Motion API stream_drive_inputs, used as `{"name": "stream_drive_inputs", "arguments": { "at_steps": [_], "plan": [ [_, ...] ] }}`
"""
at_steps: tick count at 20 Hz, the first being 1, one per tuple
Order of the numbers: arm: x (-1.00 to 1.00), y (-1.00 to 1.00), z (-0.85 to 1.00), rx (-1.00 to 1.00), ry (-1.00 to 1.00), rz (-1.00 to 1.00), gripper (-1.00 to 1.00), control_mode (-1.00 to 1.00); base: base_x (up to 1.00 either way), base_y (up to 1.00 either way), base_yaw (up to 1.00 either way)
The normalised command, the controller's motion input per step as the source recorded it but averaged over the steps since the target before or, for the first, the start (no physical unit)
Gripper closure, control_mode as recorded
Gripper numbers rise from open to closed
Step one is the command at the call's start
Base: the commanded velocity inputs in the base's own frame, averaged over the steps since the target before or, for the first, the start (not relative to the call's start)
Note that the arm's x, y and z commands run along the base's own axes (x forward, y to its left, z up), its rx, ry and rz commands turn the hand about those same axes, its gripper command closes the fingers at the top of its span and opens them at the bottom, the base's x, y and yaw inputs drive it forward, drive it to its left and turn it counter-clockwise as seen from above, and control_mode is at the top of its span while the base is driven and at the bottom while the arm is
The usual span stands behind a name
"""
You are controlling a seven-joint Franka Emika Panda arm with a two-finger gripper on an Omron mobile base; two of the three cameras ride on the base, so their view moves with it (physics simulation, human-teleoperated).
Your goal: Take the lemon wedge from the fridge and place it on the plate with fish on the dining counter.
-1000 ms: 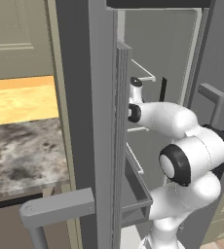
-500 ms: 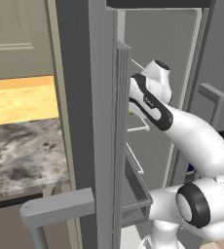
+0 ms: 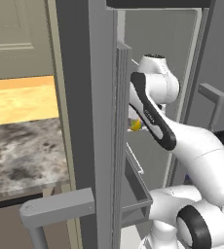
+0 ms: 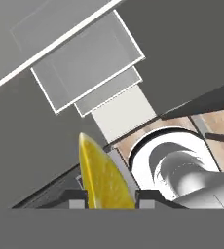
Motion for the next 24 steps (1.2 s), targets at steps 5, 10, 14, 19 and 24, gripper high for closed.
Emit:
{"name": "stream_drive_inputs", "arguments": {
  "at_steps": [5,10,14,19,24],
  "plan": [
    [-0.88,-0.05,0.16,-0.50,-0.44,-0.03,1.00,-1.00,0.00,0.00,0.00],
    [-0.02,0.00,0.00,0.00,-0.01,0.00,1.00,-1.00,0.00,0.00,0.00],
    [-0.50,-0.03,0.05,-0.08,-0.33,0.00,1.00,-1.00,0.00,0.00,0.00],
    [-0.13,0.00,0.00,-0.01,-0.06,0.00,1.00,-1.00,0.00,0.00,0.00],
    [-0.15,0.00,0.00,0.02,0.00,0.02,1.00,1.00,-0.80,-0.17,0.18]
  ]
}}
